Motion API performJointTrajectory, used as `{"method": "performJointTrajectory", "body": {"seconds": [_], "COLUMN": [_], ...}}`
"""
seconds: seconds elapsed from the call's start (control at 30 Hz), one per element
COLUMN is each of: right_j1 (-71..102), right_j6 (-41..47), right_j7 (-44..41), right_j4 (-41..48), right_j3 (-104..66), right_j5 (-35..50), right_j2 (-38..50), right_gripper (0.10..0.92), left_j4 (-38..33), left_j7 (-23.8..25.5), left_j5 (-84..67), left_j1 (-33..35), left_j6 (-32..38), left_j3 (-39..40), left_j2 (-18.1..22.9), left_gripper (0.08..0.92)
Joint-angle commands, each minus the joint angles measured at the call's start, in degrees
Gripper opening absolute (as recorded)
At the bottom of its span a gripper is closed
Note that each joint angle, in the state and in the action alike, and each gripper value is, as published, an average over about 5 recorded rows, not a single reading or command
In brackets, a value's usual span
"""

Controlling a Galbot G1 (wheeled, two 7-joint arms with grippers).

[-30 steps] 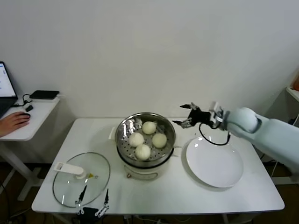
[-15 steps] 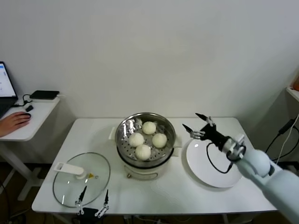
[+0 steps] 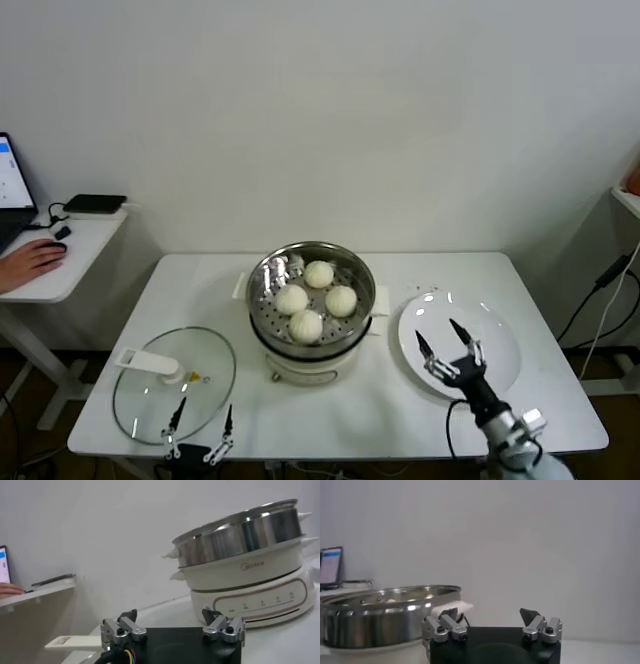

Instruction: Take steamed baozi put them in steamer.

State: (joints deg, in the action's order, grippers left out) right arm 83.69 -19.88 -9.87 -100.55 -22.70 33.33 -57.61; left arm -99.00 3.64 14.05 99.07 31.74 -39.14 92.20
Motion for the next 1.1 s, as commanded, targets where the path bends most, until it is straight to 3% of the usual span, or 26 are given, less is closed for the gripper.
{"method": "performJointTrajectory", "body": {"seconds": [0.03, 1.1], "right_j1": [12.27, 11.44], "right_j6": [-9.07, -9.40], "right_j7": [1.18, 3.70], "right_j4": [-1.23, -1.33], "right_j3": [-6.35, -4.87], "right_j5": [-7.28, -9.57], "right_j2": [-17.23, -19.36], "right_gripper": [0.823, 0.823], "left_j4": [-0.15, -0.41], "left_j7": [0.03, 0.09], "left_j5": [0.01, 0.16], "left_j1": [-0.04, -0.25], "left_j6": [0.02, -0.06], "left_j3": [0.15, 0.56], "left_j2": [2.80, 2.80], "left_gripper": [0.823, 0.823]}}
